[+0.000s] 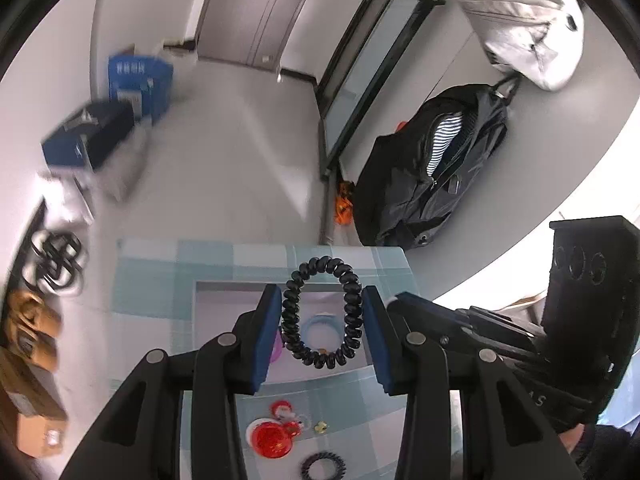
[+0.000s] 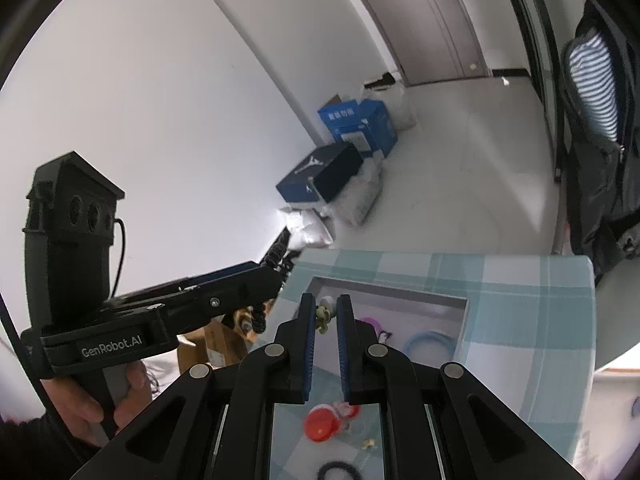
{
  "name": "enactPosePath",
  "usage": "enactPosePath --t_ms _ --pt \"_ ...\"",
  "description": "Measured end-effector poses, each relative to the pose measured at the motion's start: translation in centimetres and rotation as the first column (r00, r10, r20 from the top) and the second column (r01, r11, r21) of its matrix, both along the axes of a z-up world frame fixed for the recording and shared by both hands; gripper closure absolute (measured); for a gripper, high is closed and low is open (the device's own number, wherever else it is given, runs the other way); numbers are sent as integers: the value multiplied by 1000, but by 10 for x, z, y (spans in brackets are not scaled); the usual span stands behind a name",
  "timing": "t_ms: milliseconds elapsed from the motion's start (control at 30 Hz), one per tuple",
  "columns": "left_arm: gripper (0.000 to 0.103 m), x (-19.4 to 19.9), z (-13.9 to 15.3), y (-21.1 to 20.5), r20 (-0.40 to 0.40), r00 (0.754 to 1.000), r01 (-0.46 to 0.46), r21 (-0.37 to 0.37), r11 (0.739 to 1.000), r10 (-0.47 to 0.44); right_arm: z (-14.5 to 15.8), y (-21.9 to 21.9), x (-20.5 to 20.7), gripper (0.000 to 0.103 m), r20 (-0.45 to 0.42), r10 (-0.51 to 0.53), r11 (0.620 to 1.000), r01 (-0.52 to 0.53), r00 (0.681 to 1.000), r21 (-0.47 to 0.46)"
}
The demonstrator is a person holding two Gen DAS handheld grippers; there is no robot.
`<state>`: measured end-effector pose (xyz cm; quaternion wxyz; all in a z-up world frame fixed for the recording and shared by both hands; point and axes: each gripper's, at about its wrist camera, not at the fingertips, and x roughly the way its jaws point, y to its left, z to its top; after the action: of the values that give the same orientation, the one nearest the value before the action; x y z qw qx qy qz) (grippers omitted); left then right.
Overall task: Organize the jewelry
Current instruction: 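Lift the black bracelet with the left tool and drop it into the box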
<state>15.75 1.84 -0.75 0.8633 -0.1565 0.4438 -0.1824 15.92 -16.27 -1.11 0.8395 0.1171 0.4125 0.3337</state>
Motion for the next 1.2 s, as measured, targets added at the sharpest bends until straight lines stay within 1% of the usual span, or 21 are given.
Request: enactPosePath --t_ms 67,133,200,267,367,500,600,700,733,800,833,867,900,933,967,1067,1133,1200 --pt "68 7 -7 4 -22 1000 5 -23 1000 -5 -9 1 13 94 -21 3 1000 -3 1000 -11" --pt "67 14 -16 7 -48 999 8 -31 999 -10 -19 -1 23 94 -64 -3 1000 3 998 12" --pt "68 19 -26 10 -83 996 7 -54 999 -11 -31 -6 33 94 -137 -10 998 19 991 68" --pt "68 24 -33 9 -116 993 1 -57 998 -8 -47 -10 44 94 -225 -24 992 52 974 119" --pt "68 29 -42 9 -145 989 2 -58 998 -11 -61 -11 52 94 -288 -30 988 71 957 135" --pt "68 34 -48 7 -155 988 -1 -58 998 -8 -73 -7 55 94 -321 -35 992 72 946 102" --pt "68 38 -58 10 -166 986 -28 -57 998 19 -78 -5 55 93 -319 -53 995 76 946 59" --pt "67 40 -64 12 -202 979 -29 -107 994 7 -85 -5 56 93 -344 -52 995 77 938 59" --pt "67 40 -64 12 -209 978 -29 -105 994 7 -86 -4 56 91 -341 -59 996 80 938 47" --pt "63 40 -64 10 -219 976 -12 -107 994 -12 -87 -3 56 90 -340 -57 997 71 939 29" --pt "61 39 -63 9 -222 975 -17 -95 995 -4 -87 -3 55 89 -334 -67 997 75 940 14" --pt "54 39 -62 9 -225 974 -24 -80 997 5 -86 -3 54 84 -332 -70 997 76 941 5" --pt "41 37 -60 10 -230 973 -33 -70 997 16 -86 -3 54 75 -330 -62 998 69 942 9" --pt "34 36 -60 10 -230 973 -37 -74 997 19 -84 -4 53 67 -323 -65 998 69 944 3" --pt "32 34 -58 12 -220 975 -39 -83 996 19 -82 -6 52 61 -311 -78 997 81 947 -1" --pt "31 30 -51 16 -180 983 -40 -85 996 24 -73 -13 50 61 -280 -90 995 97 956 13" --pt "31 28 -51 18 -179 983 -50 -68 996 37 -69 -17 49 59 -262 -105 994 111 959 7" --pt "31 26 -52 19 -185 982 -60 -59 996 48 -66 -21 47 50 -248 -122 992 126 961 0"
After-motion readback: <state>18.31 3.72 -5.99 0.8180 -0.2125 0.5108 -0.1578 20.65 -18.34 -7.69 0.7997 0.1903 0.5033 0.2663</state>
